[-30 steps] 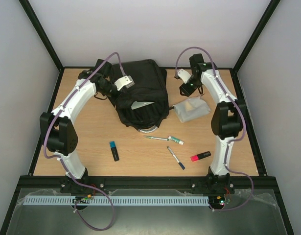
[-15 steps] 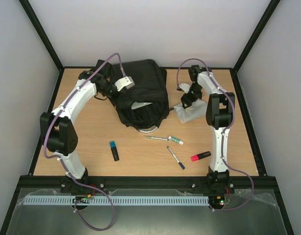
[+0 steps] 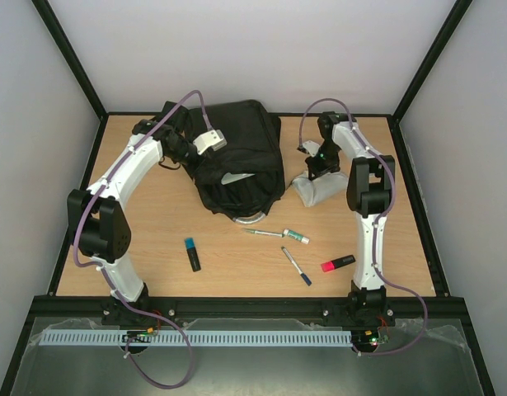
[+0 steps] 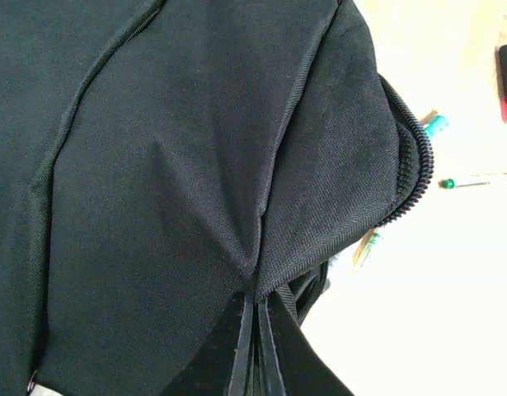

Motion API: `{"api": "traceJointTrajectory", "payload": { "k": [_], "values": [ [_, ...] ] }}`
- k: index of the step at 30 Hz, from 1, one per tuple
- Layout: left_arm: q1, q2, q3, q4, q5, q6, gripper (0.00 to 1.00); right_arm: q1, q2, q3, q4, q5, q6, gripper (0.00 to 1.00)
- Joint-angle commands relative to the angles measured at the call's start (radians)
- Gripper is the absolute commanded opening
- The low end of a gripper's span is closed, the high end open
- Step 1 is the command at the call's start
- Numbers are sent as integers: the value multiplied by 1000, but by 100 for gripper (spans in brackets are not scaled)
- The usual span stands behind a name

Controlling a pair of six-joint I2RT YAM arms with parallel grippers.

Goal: Pack the student bag
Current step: Pick up the stationery from the center of the board.

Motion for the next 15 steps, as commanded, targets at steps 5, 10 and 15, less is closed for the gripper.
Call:
{"api": "traceJointTrajectory", "payload": {
  "k": [5,10,15],
  "values": [
    [-6,-33,-1,-13,49,9,3,1,-181,-163,38,-110,82,1],
    [-6,-19,11,-13,47,9,3,1,-344,-294,96,-200,114,1],
    [-5,-6,24,-13,49,7,3,4,-478,-438,188,-342,149,1]
  ]
}}
